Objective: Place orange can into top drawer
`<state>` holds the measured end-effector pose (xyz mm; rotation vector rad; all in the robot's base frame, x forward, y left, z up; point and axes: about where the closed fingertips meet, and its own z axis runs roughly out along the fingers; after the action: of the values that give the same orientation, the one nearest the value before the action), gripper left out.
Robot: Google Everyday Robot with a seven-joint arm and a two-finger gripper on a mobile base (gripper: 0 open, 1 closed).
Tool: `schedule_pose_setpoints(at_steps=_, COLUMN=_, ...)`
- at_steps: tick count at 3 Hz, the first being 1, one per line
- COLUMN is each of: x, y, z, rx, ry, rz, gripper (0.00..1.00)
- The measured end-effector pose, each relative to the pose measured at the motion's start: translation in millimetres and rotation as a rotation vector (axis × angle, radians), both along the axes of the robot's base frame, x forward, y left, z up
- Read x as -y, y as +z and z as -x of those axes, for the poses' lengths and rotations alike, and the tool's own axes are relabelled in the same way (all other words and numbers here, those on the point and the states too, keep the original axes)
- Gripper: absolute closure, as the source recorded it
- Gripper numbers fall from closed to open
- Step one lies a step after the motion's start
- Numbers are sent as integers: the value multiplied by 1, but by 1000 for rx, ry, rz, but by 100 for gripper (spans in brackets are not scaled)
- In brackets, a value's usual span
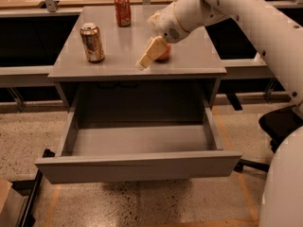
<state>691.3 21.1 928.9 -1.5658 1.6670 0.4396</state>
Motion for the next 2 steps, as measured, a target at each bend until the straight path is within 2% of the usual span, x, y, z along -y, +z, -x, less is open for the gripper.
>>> schedule_pose_setpoints(at_steps=1, x=-3, y=-6, z=-1, rx=-15, ry=-2, rz=-22, gripper=0)
schedule_pose_setpoints(at_steps=2, x=-31, y=-10, z=-23, rx=4, ry=18, rz=-72, gripper=0)
